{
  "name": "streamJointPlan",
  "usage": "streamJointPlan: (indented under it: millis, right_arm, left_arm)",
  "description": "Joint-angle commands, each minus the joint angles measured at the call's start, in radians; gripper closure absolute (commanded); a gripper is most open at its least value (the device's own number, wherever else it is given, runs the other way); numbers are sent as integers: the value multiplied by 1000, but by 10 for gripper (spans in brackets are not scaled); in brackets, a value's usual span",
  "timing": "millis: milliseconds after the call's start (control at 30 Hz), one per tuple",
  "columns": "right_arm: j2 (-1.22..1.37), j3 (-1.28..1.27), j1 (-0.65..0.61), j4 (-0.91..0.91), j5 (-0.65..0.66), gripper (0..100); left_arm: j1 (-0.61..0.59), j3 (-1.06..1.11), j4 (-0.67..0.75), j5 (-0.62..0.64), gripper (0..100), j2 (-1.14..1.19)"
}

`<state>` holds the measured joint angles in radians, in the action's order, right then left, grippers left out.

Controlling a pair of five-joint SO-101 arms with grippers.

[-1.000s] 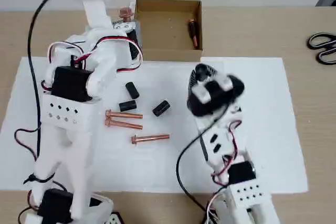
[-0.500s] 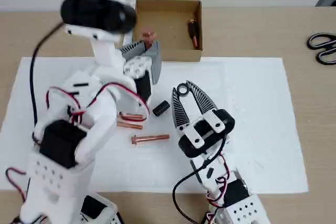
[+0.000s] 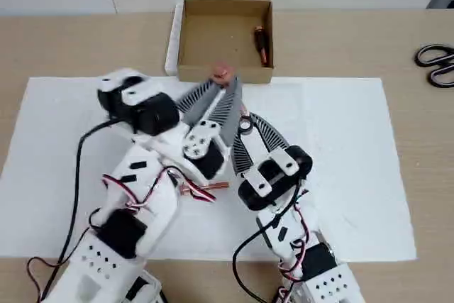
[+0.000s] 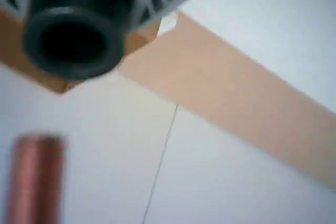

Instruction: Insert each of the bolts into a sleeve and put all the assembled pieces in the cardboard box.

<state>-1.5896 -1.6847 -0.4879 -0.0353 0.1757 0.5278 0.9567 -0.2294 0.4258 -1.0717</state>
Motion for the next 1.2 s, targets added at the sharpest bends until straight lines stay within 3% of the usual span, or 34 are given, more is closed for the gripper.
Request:
streamJointPlan:
  millis: [0, 233, 833, 1167]
  right_arm:
    - [-15, -5, -4, 39, -6, 994]
    - [-18, 2, 1, 71, -137, 994]
    - [-19, 37, -2, 68, -133, 994]
    - [-19, 35, -4, 73, -132, 994]
  left_arm:
    - [9, 4, 48, 38, 994, -32]
    - [9, 10, -26, 40, 994, -32]
    - [14, 62, -77, 34, 994, -32]
    - [64, 53, 17, -227, 994, -34]
